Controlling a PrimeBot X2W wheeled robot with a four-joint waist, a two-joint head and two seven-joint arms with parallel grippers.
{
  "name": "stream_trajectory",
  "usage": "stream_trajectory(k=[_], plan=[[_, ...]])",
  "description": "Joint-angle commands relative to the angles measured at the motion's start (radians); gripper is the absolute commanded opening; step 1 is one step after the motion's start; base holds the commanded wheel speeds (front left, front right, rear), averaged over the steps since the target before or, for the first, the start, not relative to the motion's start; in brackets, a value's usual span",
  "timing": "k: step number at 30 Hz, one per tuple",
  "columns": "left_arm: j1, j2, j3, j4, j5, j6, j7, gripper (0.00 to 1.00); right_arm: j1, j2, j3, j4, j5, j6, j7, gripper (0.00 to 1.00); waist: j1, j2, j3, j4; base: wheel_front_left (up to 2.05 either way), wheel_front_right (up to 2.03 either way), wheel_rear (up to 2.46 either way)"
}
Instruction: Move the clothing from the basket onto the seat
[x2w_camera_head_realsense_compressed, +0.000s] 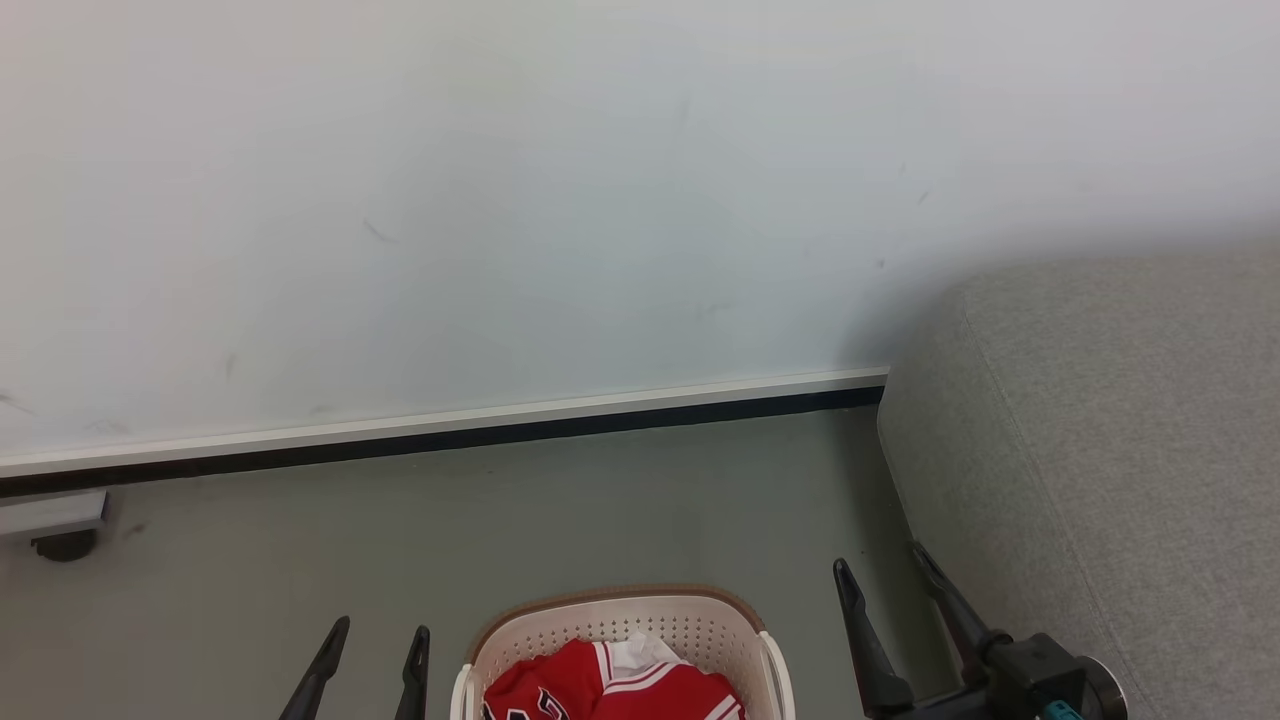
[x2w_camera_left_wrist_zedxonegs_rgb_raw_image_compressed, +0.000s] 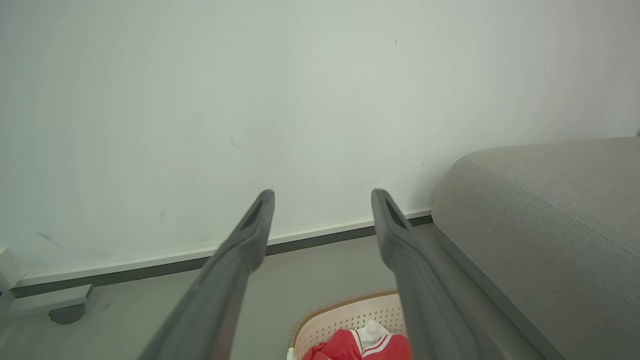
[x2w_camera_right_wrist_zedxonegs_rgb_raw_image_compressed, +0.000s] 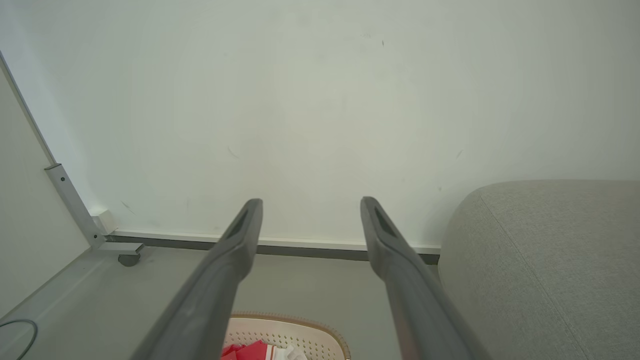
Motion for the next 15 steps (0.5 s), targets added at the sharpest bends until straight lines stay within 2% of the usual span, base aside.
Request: stream_trajectory(k=[1,15], plan=[[0.022,-0.001,0.007,0.004,0.000,0.002,-0.004,1.00,0.015,-0.004,0.002,0.000,-0.002,0.004,-0.002,1.00,0.0000,0.0000,0.000,-0.001,0.00,0.00,0.00],[0.008,-0.010,0.029,0.012,-0.002,-0.010,-0.004,1.00,0.007,-0.001,0.005,0.001,-0.001,0.004,-0.002,1.00,0.0000,0.0000,0.015,-0.007,0.00,0.00,0.00]])
